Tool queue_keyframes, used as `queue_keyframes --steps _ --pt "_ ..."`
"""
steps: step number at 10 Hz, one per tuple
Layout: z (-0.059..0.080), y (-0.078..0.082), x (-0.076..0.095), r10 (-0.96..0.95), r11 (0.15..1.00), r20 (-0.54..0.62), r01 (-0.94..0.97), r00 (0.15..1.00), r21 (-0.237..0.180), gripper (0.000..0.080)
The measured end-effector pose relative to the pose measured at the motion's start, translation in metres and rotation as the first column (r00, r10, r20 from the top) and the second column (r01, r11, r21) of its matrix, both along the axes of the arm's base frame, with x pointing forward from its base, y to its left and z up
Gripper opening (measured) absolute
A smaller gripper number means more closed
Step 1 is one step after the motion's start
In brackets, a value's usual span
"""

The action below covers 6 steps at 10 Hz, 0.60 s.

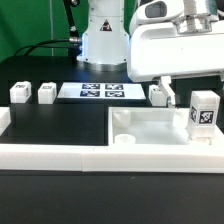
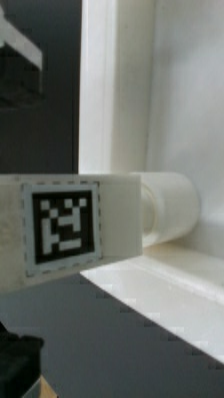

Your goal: Assemble square table

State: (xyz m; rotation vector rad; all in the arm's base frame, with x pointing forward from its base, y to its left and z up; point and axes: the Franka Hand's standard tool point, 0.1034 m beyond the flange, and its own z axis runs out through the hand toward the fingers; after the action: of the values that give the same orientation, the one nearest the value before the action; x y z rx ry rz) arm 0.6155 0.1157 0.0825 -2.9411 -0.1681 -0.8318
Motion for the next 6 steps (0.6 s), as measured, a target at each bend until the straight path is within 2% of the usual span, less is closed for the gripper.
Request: queue_keyframes --steps 6 --pt "0.0000 0.0000 0.0000 0.003 1.000 0.000 -0.003 1.000 -0.002 0.0649"
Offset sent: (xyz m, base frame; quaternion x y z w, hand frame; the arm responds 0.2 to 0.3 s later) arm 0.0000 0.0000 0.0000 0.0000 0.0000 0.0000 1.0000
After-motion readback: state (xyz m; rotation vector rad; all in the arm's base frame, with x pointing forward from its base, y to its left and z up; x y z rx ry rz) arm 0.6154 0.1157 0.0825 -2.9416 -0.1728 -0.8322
